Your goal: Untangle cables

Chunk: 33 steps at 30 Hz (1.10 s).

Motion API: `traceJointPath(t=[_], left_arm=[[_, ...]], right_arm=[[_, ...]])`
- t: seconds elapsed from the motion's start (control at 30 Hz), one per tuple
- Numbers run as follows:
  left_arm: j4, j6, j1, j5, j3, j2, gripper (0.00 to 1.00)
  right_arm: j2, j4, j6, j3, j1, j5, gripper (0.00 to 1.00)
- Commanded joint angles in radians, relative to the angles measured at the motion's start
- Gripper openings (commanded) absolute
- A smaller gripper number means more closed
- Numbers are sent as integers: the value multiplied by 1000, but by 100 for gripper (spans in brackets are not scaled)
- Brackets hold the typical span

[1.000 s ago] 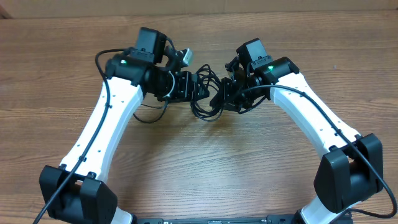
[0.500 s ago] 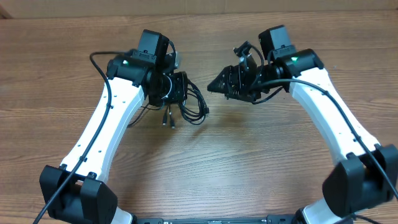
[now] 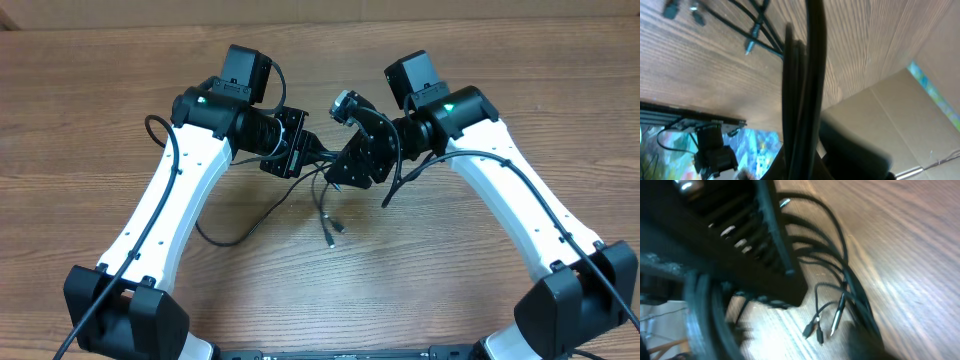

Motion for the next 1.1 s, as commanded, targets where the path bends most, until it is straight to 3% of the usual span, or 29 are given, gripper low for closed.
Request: traceJointPath(t=[0.0,0.03,0.13,0.2,0.23,0.43,0.5,0.57,0.63,0.67,0.8,0.9,0.97,1.07], left_arm=[[-1,245,18,-39,17,-25,25],[-3,538,21,-196,17,-25,39],[-3,798,20,-343,17,-25,64],[-4,1069,21,-349,17,-25,70],[-7,1167,21,-348,17,-25,66],[8,1265,27,-422,0,-22,64],[9,1392,53,-414,1,-22,66],[6,1556,121,-227,3,-23,70],[-13,1728,162,40,3,-23,86],[-31,1781,161,80,3,-23,87],[14,1792,66,-53,-33,-23,86],[99,1653,28,-238,-76,-22,84],[156,1525,27,-350,-116,-22,77],[207,1462,29,-370,-137,-22,76]], right_arm=[[17,10,79,19,-8,15,6],[17,10,159,19,-19,15,4],[17,10,226,19,-22,11,4],[17,13,299,19,-23,7,4],[17,21,367,19,-23,8,4],[17,32,433,19,-23,-45,4],[17,32,433,19,-23,-45,4],[17,28,433,19,-22,-45,4],[17,28,433,19,-22,-53,4],[17,30,433,19,-22,-61,4],[17,32,433,19,-22,-72,4],[17,32,433,19,-22,-72,4],[17,32,433,19,-22,-72,4],[17,31,432,19,-22,-72,4]])
